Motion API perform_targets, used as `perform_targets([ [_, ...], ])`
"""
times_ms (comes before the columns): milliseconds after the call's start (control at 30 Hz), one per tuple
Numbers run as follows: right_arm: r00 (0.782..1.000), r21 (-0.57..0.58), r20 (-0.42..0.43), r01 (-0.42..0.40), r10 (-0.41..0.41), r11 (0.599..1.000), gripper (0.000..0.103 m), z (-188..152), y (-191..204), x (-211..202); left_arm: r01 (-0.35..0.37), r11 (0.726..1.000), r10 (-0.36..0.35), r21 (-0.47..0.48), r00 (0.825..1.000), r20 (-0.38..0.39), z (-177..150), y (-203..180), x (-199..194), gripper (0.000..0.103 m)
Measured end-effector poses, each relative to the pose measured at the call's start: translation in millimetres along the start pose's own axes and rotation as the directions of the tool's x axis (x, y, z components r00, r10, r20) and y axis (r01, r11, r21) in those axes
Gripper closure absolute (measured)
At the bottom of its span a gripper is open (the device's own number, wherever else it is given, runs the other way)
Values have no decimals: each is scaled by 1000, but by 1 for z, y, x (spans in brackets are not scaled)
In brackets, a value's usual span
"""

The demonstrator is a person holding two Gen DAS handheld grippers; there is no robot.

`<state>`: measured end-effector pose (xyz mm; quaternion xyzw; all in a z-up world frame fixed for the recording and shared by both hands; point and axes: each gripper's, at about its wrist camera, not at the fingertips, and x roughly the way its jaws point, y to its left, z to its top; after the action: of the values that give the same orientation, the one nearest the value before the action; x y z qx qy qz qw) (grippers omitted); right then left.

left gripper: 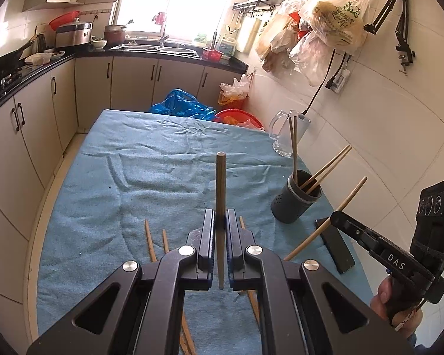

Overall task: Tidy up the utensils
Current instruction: 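Carry the upright chopstick with the left gripper over the grey cup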

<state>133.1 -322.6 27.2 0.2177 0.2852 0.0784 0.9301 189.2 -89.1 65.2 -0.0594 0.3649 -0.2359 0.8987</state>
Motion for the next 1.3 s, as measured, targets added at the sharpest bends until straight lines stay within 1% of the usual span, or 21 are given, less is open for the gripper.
perform_targets([
  [533, 999, 34, 39, 9, -10, 999, 96, 6, -14, -17, 8, 1000, -8, 12, 1000, 2, 2, -8, -3, 97],
  [767, 997, 51, 73, 19, -22, 999, 96, 10, -22, -30, 19, 1000, -19, 25, 1000, 5, 7, -19, -4, 97],
  [1033, 990, 90, 133, 43, -54, 995, 96, 21, -43, -55, 50, 997, -50, 65, 999, 10, 20, -42, -2, 97],
  [1300, 976, 132, 196, 70, -95, 989, 96, 32, -65, -81, 89, 991, -91, 99, 996, 21, 38, -69, 2, 97],
])
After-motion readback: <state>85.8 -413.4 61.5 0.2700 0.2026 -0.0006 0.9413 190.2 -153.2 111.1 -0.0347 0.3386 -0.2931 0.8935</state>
